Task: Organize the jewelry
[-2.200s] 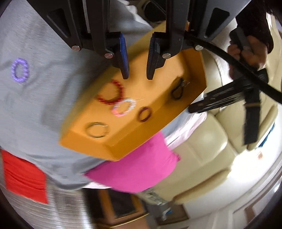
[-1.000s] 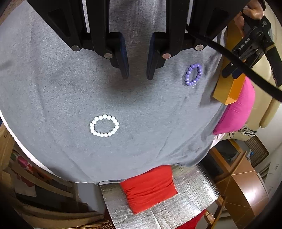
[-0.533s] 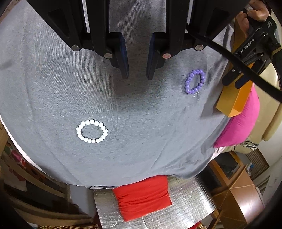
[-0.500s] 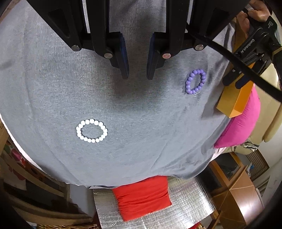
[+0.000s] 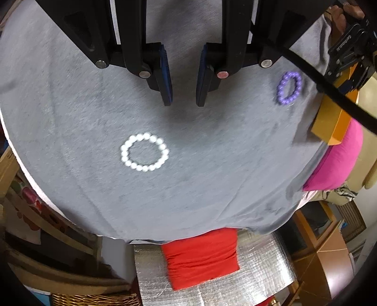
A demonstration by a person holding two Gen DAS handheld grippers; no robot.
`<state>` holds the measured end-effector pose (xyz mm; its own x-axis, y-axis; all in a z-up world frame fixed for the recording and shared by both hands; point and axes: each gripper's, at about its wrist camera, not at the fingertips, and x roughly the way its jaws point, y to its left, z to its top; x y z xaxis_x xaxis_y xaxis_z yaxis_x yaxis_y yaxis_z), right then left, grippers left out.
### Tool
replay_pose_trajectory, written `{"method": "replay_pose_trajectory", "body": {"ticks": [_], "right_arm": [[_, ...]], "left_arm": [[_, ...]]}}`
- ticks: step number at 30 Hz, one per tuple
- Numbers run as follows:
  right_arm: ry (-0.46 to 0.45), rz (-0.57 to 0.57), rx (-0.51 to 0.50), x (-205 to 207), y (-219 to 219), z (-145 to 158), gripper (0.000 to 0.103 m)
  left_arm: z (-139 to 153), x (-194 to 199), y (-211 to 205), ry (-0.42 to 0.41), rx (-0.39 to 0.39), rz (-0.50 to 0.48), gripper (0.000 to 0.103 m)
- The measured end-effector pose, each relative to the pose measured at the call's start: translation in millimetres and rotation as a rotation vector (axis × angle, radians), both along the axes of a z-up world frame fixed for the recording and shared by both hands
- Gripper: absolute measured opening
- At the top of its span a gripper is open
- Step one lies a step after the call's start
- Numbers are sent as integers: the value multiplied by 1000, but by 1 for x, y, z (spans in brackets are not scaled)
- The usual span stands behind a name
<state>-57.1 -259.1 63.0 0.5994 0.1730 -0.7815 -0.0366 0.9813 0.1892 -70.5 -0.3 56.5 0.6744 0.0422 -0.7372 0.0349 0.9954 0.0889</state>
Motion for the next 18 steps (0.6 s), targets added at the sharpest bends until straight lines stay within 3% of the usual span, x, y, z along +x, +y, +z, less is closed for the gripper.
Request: {"method": "replay_pose_trajectory", "body": {"ticks": [7, 15, 18], "right_arm": [[22, -128, 64, 24, -43, -8, 23], [20, -222, 70, 56, -59, -14, 23], [30, -243, 30, 68, -56, -18, 23]], "left_arm": [[-7, 4, 2, 56, -78, -32, 63], [-15, 14, 0, 93, -121, -73, 63], [-18, 20, -3, 110, -140, -97, 63]]}}
